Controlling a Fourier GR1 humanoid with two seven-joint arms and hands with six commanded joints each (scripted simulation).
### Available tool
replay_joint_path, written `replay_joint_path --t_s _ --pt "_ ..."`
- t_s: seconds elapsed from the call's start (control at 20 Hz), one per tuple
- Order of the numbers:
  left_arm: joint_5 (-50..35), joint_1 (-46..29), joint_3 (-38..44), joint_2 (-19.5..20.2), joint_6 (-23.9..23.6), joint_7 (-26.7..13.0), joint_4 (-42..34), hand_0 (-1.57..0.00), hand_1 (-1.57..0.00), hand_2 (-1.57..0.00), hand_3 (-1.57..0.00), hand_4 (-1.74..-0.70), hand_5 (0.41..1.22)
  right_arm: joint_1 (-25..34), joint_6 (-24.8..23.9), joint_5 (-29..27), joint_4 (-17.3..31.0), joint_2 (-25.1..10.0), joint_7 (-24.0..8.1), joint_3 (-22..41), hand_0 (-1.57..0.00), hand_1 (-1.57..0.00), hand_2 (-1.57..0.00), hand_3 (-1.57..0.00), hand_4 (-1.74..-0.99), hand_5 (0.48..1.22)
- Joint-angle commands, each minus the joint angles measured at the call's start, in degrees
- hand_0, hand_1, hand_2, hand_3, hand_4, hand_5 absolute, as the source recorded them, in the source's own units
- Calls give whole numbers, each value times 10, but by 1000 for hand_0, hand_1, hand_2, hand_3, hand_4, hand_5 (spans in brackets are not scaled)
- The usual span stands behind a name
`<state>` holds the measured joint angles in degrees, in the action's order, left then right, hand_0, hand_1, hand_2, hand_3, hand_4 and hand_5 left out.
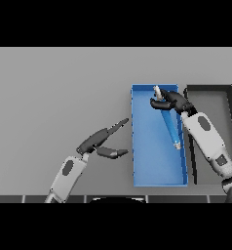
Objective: Pick up the blue pipe and place it into the blue bin.
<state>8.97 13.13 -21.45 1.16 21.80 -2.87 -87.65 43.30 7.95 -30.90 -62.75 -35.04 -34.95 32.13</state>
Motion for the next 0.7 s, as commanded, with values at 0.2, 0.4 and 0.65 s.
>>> replay_joint_path --t_s 0.2,0.4,0.65 --pt "-5 -6 2 6 3 -6 -10 1 1 1 1 -930 496 15 22 4 5 -19 2 38 -59 -55 -53 -15 -1144 759" --pt "-6 -1 1 0 2 -8 -9 1 1 1 1 -931 495 14 30 7 -8 -24 4 46 -23 -22 -21 -6 -1095 718" --pt "14 -6 -9 -9 -9 7 14 1 1 1 1 -930 495 12 43 14 -11 -28 16 53 -19 -17 -17 -4 -1084 714"
